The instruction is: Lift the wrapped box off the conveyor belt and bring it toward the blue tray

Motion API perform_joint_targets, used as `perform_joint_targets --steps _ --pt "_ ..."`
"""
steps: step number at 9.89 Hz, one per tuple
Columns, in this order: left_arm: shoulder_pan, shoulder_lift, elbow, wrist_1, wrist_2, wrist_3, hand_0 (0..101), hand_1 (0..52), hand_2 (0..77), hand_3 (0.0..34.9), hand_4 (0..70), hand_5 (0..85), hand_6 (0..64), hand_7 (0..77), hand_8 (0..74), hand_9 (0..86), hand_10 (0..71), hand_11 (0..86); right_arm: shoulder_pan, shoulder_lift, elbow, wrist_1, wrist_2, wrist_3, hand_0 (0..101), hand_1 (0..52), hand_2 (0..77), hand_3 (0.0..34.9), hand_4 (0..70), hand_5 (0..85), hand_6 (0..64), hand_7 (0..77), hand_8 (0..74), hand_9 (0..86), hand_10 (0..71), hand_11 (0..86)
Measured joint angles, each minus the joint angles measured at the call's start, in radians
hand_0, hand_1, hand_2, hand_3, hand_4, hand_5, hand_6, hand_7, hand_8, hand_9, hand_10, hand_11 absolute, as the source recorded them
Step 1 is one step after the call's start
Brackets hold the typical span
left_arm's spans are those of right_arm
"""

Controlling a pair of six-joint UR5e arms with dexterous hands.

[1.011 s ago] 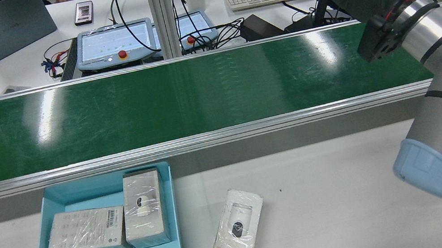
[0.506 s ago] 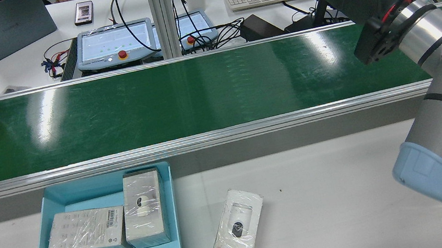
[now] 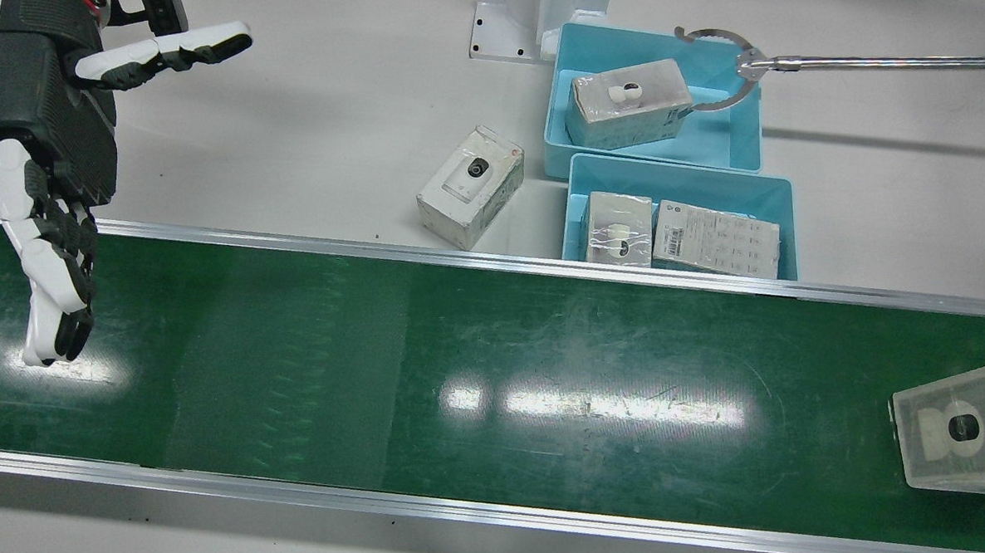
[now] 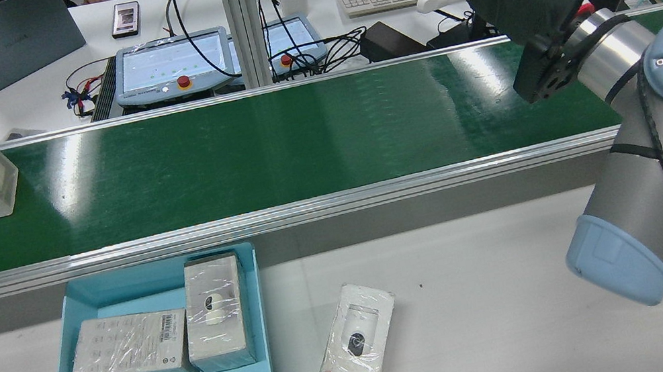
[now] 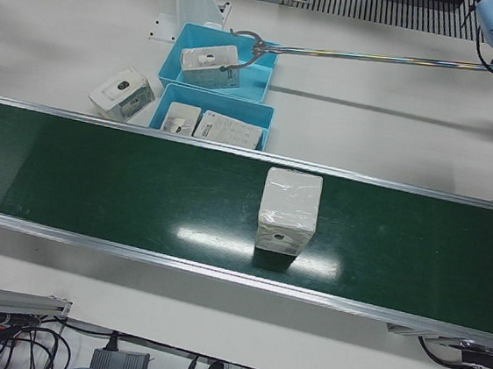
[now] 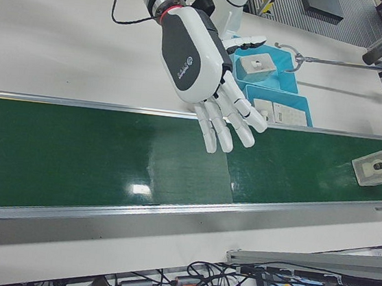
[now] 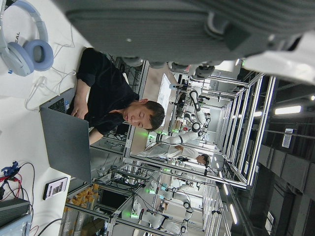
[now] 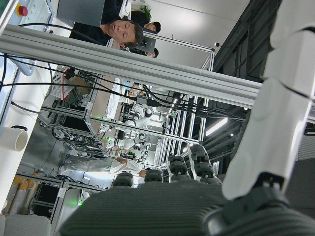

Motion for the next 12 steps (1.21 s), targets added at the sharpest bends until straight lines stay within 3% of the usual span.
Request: perform_joint_targets --steps 1,2,3,7,12 --pt "0.000 0.000 0.000 0.000 0.000 0.000 0 0.0 0.5 0.0 0.0 1.1 0.0 0.0 0.0 0.0 0.0 0.0 -0.009 0.000 -0.010 0.003 0.000 0.001 42 8.7 6.5 7.6 2.7 12.5 0.0 0.0 0.5 1.6 0.5 2.2" --pt "0.000 0.000 0.000 0.000 0.000 0.000 0 0.0 0.5 0.0 0.0 1.1 0.0 0.0 0.0 0.0 0.0 0.0 -0.020 0.000 -0.028 0.010 0.000 0.003 42 9.3 7.6 2.7 3.8 12.0 0.0 0.0 0.5 1.6 1.1 2.7" --pt "0.000 0.000 0.000 0.000 0.000 0.000 0 0.0 0.5 0.0 0.0 1.1 0.0 0.0 0.0 0.0 0.0 0.0 -0.028 0.000 -0.051 0.022 0.000 0.004 42 9.3 8.7 0.5 3.8 10.4 0.0 0.0 0.5 1.6 2.2 3.3" --pt "0.000 0.000 0.000 0.000 0.000 0.000 0 0.0 0.5 0.0 0.0 1.1 0.0 0.0 0.0 0.0 0.0 0.0 -0.037 -0.004 -0.125 0.059 0.000 0.010 41 8.2 9.3 0.0 2.2 9.8 0.0 0.0 0.0 1.6 0.5 2.2" --pt "0.000 0.000 0.000 0.000 0.000 0.000 0 0.0 0.5 0.0 0.0 1.1 0.0 0.0 0.0 0.0 0.0 0.0 -0.050 -0.009 -0.148 0.065 0.002 0.027 40 8.2 9.3 0.0 2.2 10.4 0.0 0.0 0.0 1.6 0.5 1.6"
